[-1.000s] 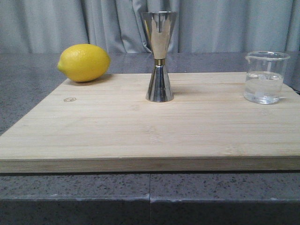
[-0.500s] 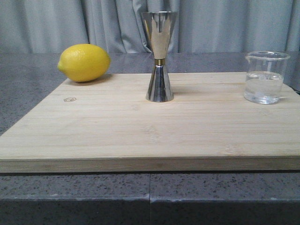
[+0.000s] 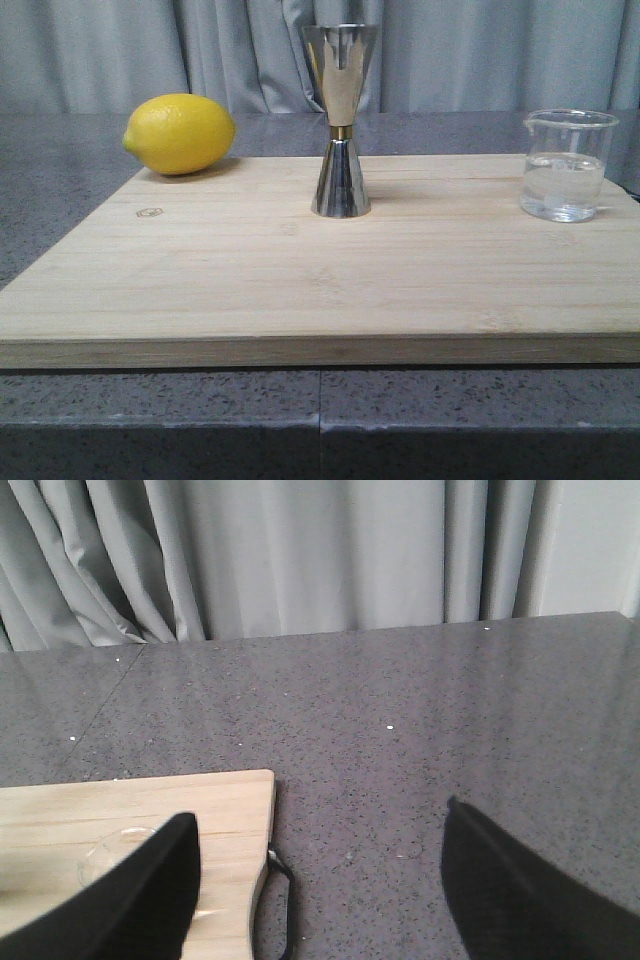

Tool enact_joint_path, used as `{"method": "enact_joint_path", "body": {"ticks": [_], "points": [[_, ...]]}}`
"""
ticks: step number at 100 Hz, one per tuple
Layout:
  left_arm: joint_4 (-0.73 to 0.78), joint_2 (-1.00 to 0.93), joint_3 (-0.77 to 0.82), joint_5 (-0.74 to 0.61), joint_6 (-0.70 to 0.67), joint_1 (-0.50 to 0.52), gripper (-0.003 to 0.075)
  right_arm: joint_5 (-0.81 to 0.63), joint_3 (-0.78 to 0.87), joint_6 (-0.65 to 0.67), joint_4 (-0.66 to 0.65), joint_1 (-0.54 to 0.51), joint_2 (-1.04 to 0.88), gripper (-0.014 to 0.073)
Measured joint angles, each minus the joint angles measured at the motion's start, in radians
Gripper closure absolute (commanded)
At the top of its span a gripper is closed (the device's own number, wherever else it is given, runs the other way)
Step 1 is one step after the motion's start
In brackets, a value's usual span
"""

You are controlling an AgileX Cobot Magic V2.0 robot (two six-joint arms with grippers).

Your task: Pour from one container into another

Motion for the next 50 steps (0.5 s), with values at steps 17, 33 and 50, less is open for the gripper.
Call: {"method": "enact_joint_path", "body": {"ticks": [17,33,50], "points": [[0.000,0.000,0.000,0.000,0.000,0.000,0.0208,0.001,0.000,0.000,0.000,0.000,0.000,0.0102],[-0.004,0.000,0.000,-0.023,0.000,0.000,0.0208,0.001,0.000,-0.002,0.000,0.000,0.000,0.0102],[-0.036,0.000,0.000,-0.029,0.000,0.000,0.0209,0.005,0.000,-0.002,0.000,0.000,0.000,0.0102]]}}
